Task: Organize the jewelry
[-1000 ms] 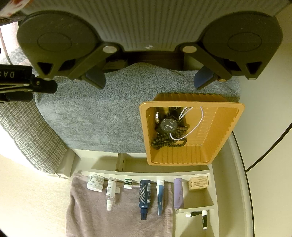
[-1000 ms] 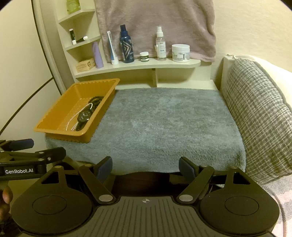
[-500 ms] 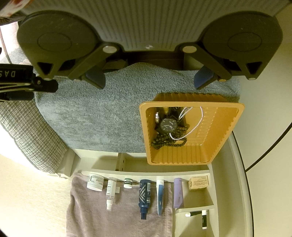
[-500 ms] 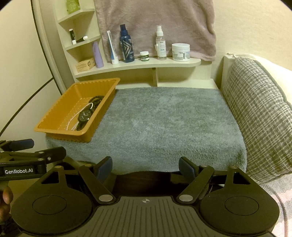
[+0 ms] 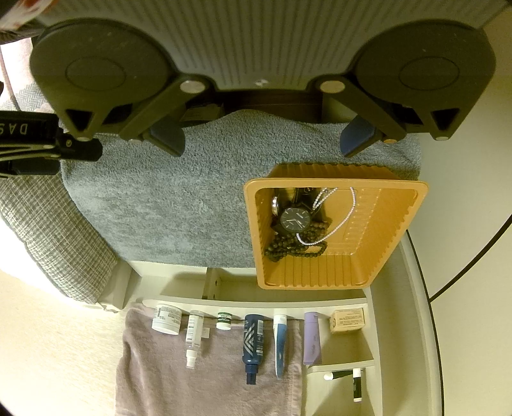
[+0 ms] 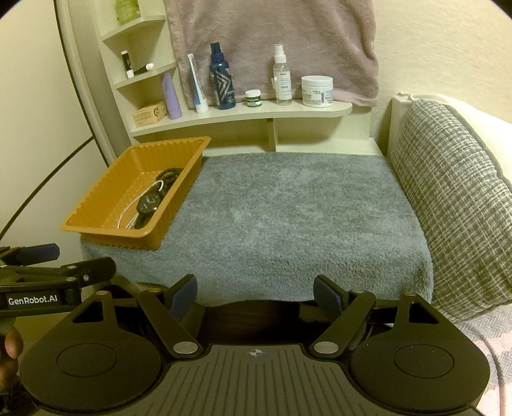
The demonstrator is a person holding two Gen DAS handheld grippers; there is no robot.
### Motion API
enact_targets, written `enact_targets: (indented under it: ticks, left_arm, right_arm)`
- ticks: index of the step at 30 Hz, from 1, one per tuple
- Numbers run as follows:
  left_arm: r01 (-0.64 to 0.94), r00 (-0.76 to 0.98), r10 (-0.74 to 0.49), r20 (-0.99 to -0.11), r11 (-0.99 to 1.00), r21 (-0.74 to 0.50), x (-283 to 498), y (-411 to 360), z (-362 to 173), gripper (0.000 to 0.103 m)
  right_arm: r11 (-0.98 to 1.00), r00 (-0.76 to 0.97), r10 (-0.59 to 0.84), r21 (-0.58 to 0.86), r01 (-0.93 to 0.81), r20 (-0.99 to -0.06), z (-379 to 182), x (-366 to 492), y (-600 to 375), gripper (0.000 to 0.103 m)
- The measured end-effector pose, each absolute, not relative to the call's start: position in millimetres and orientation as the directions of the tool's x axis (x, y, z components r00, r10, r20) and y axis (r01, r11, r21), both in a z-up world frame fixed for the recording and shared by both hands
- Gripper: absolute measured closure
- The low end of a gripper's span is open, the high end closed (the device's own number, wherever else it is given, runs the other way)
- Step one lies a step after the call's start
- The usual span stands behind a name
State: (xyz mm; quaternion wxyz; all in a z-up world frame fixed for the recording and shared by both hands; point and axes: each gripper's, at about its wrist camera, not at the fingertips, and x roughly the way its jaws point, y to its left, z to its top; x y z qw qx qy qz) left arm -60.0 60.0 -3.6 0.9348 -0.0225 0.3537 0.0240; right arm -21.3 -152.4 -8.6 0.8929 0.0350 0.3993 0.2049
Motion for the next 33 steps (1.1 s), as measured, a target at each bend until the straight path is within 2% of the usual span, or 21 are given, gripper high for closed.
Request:
enact_targets:
  ticks: [33]
  left_arm:
    - [-0.061, 0.749, 0.028, -0.662, 0.998, -0.026, -60.0, 60.5, -4.7, 0.001]
  right_arm:
    - [0.912, 0.594, 0.397, 0.231, -0.338, -0.699, -10.6, -22.6, -150.7, 0.024]
